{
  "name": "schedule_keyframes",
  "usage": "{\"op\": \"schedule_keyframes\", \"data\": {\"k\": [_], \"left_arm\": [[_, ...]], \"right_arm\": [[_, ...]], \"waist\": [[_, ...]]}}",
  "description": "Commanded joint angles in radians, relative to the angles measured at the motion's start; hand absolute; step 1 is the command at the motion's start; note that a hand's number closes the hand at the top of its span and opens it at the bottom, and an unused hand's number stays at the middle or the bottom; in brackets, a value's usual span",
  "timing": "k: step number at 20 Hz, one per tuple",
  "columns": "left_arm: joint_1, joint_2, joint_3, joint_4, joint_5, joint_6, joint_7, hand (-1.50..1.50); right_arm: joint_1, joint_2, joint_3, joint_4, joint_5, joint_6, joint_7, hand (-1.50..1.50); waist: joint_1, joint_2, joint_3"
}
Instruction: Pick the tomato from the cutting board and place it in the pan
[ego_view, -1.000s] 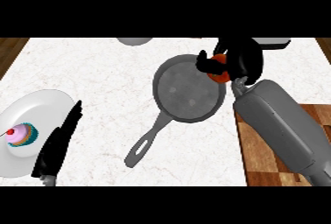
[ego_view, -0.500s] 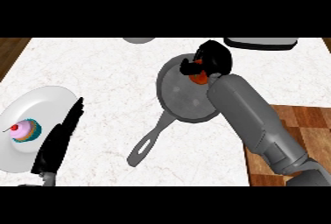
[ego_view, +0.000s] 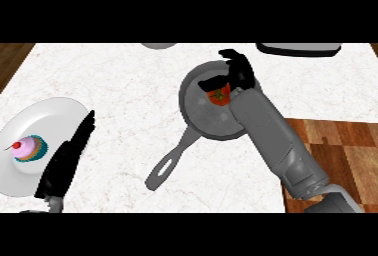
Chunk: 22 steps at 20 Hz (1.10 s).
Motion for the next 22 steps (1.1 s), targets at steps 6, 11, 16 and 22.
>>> {"op": "schedule_keyframes", "data": {"k": [6, 11, 16, 22], "left_arm": [[0.020, -0.010, 0.005, -0.008, -0.011, 0.009, 0.002, 0.00], [-0.006, -0.007, 0.036, 0.015, -0.004, 0.005, 0.013, 0.00], [0.070, -0.009, 0.047, -0.024, -0.006, 0.001, 0.005, 0.00], [0.091, -0.022, 0.068, -0.004, -0.027, 0.025, -0.020, 0.00]], "right_arm": [[-0.022, 0.013, -0.181, 0.031, -0.074, -0.324, -0.273, -1.50], [0.008, -0.044, -0.279, 0.013, -0.131, -0.409, -0.315, -1.50], [0.135, -0.108, -0.326, -0.110, -0.193, -0.343, -0.409, -1.50], [0.407, -0.216, -0.272, -0.373, -0.189, -0.220, -0.404, -1.50]], "waist": [[-0.014, -0.008, -0.001], [-0.049, -0.019, -0.001], [-0.064, -0.029, -0.001], [-0.099, -0.042, -0.003]]}}
